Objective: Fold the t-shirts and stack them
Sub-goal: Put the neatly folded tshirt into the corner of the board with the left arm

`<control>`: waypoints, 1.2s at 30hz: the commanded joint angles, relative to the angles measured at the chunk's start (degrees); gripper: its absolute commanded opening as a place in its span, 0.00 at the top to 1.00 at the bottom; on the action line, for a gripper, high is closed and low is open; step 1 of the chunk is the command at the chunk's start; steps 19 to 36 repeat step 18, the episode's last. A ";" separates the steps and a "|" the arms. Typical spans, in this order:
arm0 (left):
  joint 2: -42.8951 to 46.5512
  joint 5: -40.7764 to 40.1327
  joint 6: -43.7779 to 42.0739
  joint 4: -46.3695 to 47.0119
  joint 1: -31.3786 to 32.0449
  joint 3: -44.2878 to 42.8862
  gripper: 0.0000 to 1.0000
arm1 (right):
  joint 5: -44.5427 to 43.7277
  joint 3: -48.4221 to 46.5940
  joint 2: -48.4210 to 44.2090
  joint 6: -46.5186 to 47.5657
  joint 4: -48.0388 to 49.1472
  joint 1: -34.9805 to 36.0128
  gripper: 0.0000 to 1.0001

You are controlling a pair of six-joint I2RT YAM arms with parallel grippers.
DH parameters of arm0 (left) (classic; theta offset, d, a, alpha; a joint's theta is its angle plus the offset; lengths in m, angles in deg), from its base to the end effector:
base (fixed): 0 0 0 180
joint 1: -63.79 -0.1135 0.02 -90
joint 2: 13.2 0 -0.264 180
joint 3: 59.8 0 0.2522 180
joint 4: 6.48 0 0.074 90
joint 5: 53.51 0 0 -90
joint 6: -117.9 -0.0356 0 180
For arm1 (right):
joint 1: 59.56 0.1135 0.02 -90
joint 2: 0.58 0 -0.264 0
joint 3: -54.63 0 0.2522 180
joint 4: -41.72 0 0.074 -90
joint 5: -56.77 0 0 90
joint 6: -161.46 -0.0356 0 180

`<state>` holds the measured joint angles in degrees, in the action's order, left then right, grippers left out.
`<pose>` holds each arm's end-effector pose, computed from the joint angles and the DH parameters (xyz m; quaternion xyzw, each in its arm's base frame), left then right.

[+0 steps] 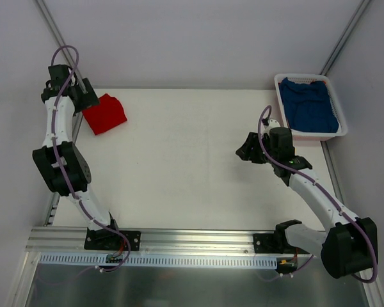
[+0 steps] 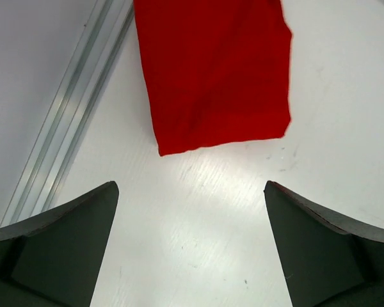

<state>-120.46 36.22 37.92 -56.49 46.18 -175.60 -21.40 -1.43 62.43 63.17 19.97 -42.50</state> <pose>0.4097 0.1302 0.3305 -0.2186 0.8850 0.0293 0.4099 0.2330 0.0791 0.2660 -0.1178 0.8492 0.1978 0.4753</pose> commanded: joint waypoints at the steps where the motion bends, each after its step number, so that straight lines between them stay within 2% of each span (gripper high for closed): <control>1: 7.92 0.01 1.75 -1.02 3.18 4.29 0.01 | 0.73 -2.43 1.07 0.91 -0.36 -0.36 0.43; 9: 19.88 -1.13 6.85 -1.19 16.89 9.84 0.01 | -0.67 -3.84 2.22 1.44 -3.35 -0.36 0.38; 18: 22.71 -1.93 11.16 -1.19 32.70 12.65 0.01 | -2.78 -5.59 1.51 1.09 -6.25 -0.36 0.39; 36: 22.71 -1.93 11.16 -1.19 32.70 12.65 0.01 | -2.78 -5.59 1.51 1.09 -6.25 -0.36 0.39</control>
